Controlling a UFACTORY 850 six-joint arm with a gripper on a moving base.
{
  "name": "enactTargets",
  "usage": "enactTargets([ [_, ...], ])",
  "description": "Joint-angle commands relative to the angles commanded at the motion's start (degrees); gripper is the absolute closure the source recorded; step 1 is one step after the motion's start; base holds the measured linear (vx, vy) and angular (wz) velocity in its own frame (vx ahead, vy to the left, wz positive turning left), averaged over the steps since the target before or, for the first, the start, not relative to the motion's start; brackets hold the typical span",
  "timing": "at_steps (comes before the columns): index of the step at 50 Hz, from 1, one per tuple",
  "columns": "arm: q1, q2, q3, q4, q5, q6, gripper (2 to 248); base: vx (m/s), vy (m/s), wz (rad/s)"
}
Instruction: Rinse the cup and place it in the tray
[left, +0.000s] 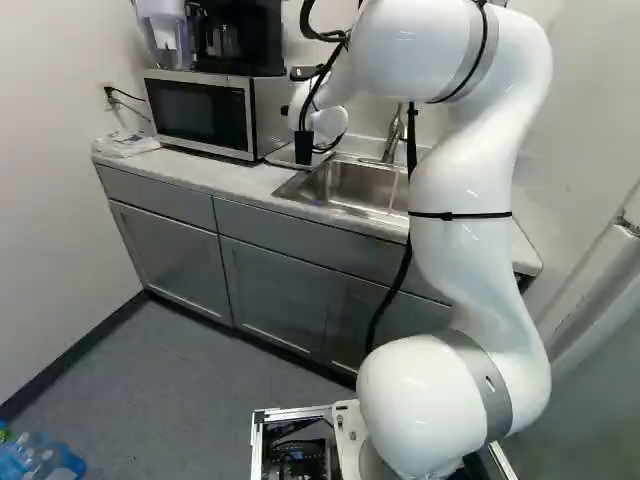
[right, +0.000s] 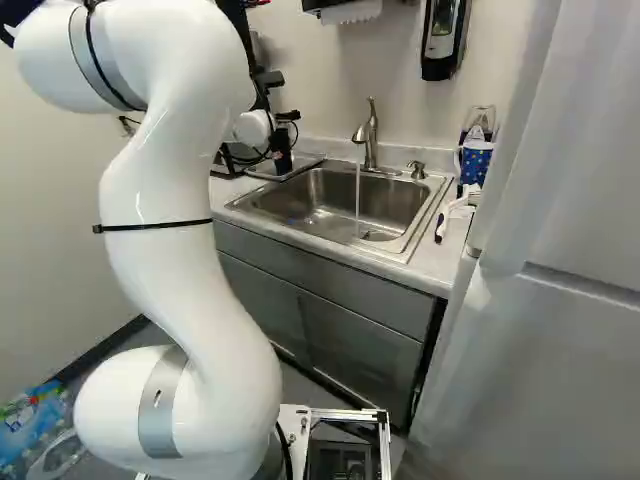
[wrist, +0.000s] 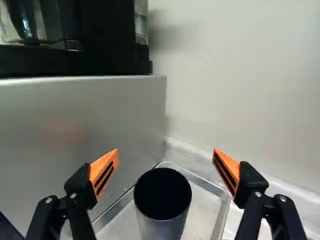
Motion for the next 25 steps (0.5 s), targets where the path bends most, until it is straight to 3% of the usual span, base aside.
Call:
enactTargets([
  [25,-1.7,2.8,0.4,0.0,-4.7,0.0,3,0.0,0.0,0.0],
])
